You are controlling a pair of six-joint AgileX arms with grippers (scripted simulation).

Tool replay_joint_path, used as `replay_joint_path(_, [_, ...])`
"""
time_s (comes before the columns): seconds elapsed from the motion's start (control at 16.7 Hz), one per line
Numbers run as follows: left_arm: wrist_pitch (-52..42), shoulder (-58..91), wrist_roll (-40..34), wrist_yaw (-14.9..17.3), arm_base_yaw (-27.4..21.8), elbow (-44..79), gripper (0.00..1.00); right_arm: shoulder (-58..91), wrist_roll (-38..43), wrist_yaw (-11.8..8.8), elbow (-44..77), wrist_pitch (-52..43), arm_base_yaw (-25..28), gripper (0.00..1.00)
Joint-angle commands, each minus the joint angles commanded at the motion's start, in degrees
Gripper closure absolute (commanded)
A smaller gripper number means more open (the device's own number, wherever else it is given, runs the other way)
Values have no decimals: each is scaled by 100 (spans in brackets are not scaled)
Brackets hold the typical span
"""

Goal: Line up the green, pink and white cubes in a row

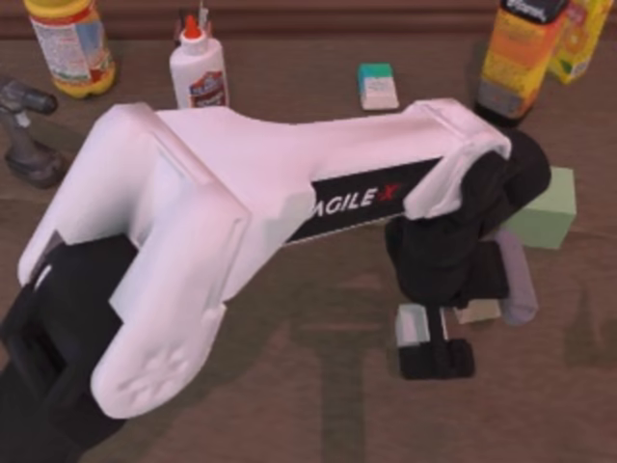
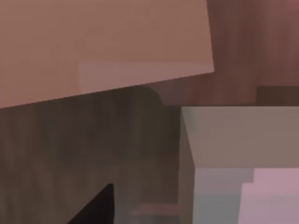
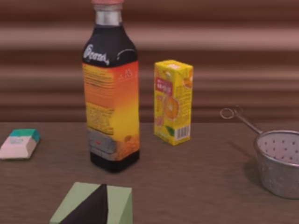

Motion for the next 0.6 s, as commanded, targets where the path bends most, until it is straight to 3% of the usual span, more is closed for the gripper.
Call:
replay_joint_path(0.24, [-99, -12, 4, 2, 16, 97, 0, 0, 0, 0, 0, 0, 0, 0])
replay_joint_path(0.6, [-1307, -189, -2, -1, 112, 1088, 0, 0, 0, 0, 0, 0, 0, 0])
